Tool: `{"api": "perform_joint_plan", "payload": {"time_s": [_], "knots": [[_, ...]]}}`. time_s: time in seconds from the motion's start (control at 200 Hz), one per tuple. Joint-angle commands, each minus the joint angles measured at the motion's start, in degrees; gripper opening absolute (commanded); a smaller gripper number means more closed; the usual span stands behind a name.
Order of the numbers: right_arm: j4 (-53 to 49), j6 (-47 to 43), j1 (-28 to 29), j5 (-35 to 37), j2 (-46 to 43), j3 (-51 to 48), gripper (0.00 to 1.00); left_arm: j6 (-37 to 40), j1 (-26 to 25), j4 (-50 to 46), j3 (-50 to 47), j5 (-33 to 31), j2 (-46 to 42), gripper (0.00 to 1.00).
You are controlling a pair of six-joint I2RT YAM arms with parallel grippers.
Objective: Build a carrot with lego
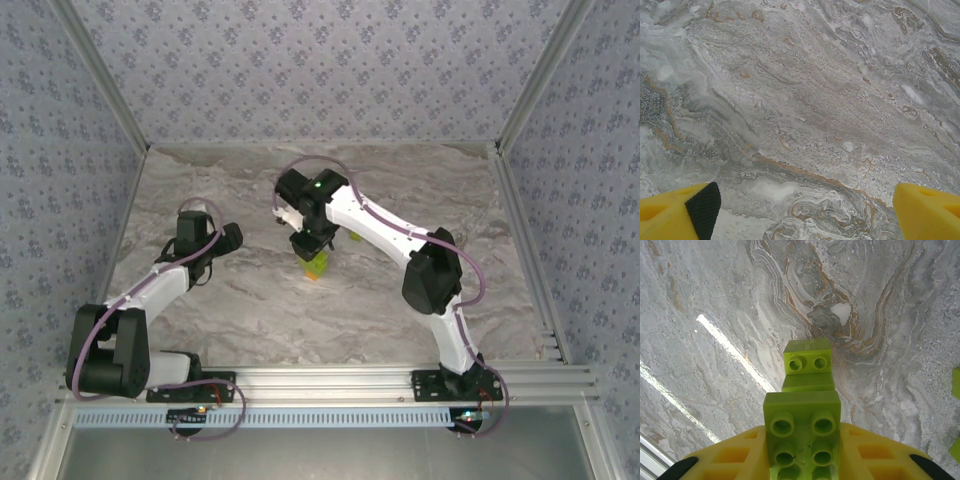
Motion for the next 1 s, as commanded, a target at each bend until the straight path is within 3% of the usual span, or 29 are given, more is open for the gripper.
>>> {"api": "perform_joint_plan", "payload": {"time_s": [0.0,0.994], "knots": [[-0.48,-1.0,-0.55,-1.47,0.28,-0.92,0.35,0.93,0.19,0.69,0.26,0.88,-0.33,0.91],[2.25,-0.96,-1.52,-3.9,2.56,-2.9,0.35,0.99,0.19,0.59,0.61,0.83,0.35,0.91]]}}
